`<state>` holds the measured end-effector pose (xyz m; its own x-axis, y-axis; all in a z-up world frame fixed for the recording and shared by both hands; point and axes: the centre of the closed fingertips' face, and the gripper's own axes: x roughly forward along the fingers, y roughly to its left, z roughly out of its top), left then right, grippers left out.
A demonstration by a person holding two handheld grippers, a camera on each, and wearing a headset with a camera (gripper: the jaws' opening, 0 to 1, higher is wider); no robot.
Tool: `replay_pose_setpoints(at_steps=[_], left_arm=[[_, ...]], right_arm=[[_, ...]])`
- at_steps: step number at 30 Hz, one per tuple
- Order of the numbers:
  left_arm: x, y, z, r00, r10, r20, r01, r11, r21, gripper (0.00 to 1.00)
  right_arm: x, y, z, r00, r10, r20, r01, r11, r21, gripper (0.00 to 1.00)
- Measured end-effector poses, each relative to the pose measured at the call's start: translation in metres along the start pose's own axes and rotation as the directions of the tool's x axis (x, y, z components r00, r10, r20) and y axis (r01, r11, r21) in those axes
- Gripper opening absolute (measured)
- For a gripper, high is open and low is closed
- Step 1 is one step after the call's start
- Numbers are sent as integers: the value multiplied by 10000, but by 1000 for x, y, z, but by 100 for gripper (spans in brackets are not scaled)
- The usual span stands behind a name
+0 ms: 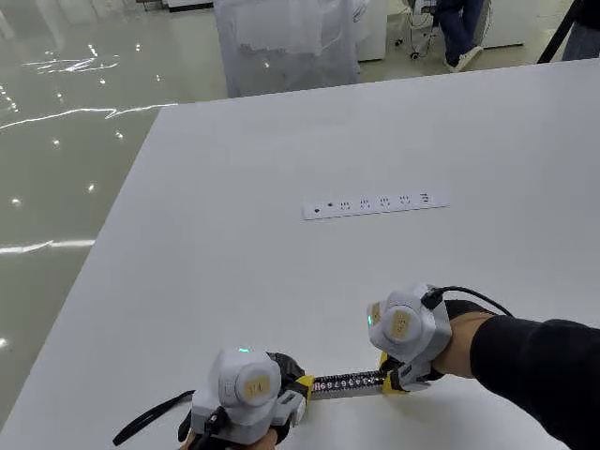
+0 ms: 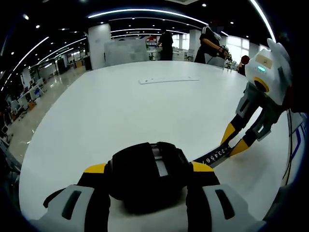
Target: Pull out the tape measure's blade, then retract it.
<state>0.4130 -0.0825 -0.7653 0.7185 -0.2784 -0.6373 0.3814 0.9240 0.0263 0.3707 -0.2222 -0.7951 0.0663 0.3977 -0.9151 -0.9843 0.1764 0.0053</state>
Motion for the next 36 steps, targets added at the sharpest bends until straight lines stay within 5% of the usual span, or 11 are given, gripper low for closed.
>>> replay_pose_setpoints(at_steps=[36], left_arm=[[-1, -1, 0, 10000, -55, 12, 55, 9999, -100, 59]], right_arm=[[8, 2, 15, 9993, -14, 376, 11, 10000, 79, 7]])
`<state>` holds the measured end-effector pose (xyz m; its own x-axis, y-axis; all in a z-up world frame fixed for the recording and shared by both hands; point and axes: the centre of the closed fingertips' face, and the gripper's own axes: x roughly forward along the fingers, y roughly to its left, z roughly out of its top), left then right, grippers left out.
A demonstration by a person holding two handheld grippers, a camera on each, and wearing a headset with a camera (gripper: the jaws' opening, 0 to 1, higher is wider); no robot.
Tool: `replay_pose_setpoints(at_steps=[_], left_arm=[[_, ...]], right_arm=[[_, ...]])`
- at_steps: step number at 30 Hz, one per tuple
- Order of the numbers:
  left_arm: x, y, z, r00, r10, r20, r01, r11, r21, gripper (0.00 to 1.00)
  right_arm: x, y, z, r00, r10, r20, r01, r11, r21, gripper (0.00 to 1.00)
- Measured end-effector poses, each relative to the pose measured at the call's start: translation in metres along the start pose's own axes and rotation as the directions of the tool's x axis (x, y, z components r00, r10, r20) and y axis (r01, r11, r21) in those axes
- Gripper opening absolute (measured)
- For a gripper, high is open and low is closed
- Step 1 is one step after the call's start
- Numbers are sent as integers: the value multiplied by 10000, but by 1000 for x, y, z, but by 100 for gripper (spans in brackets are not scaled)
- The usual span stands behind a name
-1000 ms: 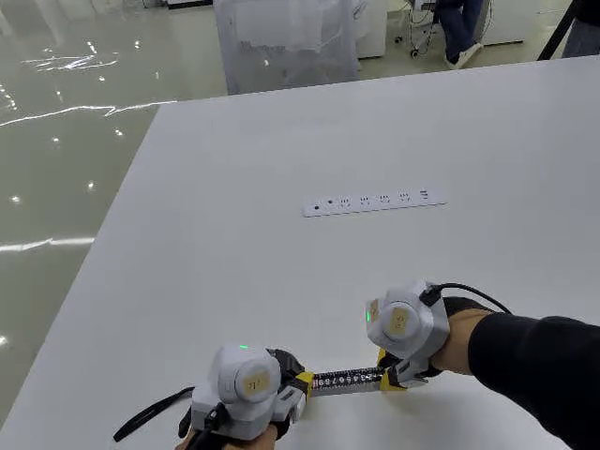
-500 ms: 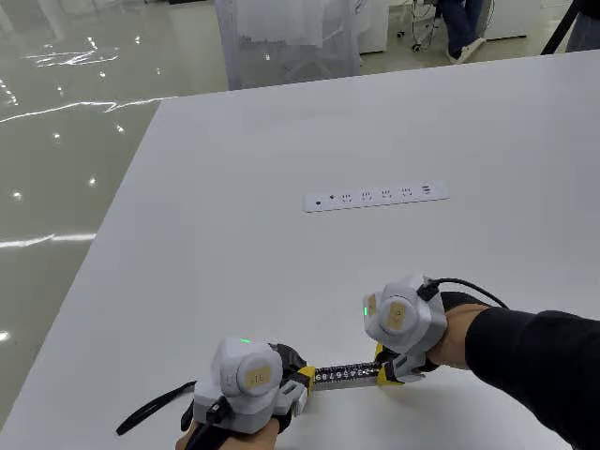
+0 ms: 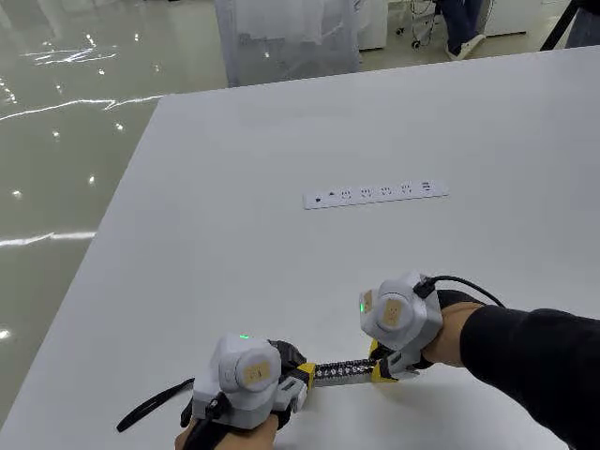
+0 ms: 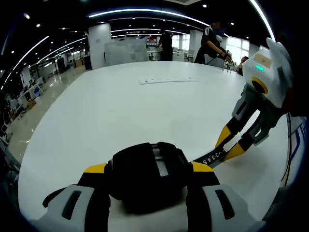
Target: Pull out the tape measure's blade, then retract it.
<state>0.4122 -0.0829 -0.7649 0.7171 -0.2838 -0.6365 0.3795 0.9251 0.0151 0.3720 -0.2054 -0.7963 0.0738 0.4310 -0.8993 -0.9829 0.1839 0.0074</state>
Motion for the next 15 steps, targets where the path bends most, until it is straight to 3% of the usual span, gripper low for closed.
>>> replay_pose_setpoints(at_steps=[15], left_arm=[[1, 0, 0, 10000, -5, 3, 5, 10000, -84, 59]], right_arm=[[1, 2, 6, 9997, 12, 231, -12, 10000, -11, 7]])
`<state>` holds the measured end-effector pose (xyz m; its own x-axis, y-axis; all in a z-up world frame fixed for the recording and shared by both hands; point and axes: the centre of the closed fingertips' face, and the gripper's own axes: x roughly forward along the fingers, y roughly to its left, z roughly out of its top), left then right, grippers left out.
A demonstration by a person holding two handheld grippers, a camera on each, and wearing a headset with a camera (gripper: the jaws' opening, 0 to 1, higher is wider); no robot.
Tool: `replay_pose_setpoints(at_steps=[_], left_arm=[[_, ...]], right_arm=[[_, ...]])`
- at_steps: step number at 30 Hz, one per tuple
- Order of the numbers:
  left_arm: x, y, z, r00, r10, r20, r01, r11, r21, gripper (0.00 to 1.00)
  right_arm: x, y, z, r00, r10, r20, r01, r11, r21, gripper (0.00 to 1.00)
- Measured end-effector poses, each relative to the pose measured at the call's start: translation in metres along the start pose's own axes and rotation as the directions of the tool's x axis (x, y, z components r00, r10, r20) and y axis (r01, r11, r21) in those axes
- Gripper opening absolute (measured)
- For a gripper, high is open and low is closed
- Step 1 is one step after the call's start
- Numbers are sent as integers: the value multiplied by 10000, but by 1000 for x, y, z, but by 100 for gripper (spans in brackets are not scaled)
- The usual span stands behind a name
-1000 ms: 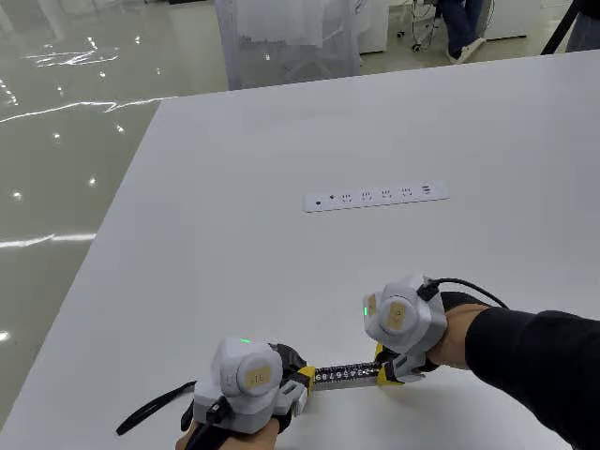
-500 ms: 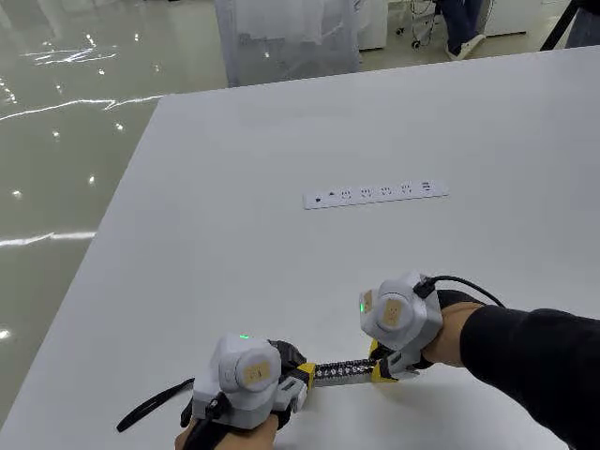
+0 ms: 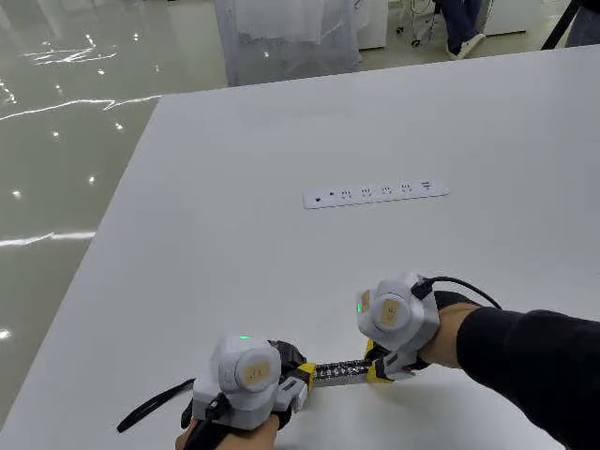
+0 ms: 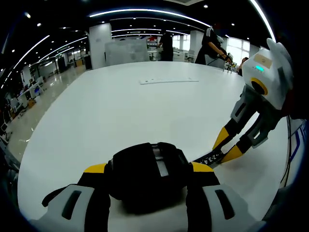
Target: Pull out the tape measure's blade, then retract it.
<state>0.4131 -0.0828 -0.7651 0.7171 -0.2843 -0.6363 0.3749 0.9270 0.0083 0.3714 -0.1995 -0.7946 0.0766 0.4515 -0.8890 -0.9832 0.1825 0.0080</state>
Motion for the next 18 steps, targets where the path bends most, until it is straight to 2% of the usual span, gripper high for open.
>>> replay_pose_setpoints(at_steps=[6, 12, 18], left_arm=[[0, 1, 0, 10000, -35, -21, 34, 10000, -61, 59], [0, 0, 0, 10000, -43, -25, 43, 10000, -63, 59], [0, 0, 0, 10000, -38, -27, 38, 10000, -72, 59]], right_arm=[[2, -1, 3, 10000, 4, 79, -4, 10000, 36, 7], [8, 2, 15, 9997, -45, 224, 45, 10000, 12, 7], [9, 2, 17, 9996, -53, 292, 52, 10000, 14, 7]])
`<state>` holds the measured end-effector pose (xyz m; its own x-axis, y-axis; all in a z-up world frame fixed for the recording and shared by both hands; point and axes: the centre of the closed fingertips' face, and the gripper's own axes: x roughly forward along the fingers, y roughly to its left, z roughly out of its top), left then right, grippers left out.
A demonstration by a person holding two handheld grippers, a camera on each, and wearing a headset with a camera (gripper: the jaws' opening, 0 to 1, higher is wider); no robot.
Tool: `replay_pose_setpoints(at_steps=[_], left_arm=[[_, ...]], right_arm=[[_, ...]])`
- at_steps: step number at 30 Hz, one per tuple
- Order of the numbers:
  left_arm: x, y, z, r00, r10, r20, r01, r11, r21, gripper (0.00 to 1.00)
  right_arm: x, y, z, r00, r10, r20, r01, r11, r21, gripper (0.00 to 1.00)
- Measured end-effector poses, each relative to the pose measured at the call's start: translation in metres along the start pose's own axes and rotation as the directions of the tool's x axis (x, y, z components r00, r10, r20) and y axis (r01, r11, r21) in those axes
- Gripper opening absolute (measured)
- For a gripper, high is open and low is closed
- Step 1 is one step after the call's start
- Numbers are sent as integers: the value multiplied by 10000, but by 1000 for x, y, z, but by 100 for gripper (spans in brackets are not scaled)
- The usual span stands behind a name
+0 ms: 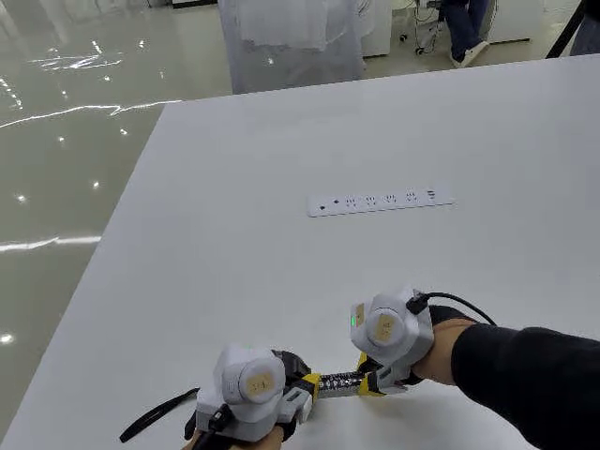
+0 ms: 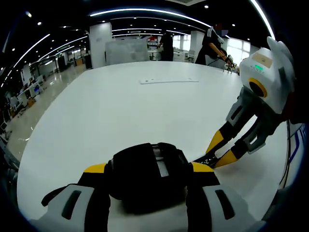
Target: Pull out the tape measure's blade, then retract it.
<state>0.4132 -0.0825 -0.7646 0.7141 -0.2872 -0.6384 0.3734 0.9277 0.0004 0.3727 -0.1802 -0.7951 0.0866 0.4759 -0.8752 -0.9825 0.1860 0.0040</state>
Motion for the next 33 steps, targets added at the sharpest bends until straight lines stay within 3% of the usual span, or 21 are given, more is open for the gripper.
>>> replay_pose_setpoints(at_steps=[33], left_arm=[[-1, 0, 0, 10000, -39, 15, 39, 10000, -55, 59]], right_arm=[[7, -2, 11, 9993, 57, -376, -55, 10000, 62, 6]])
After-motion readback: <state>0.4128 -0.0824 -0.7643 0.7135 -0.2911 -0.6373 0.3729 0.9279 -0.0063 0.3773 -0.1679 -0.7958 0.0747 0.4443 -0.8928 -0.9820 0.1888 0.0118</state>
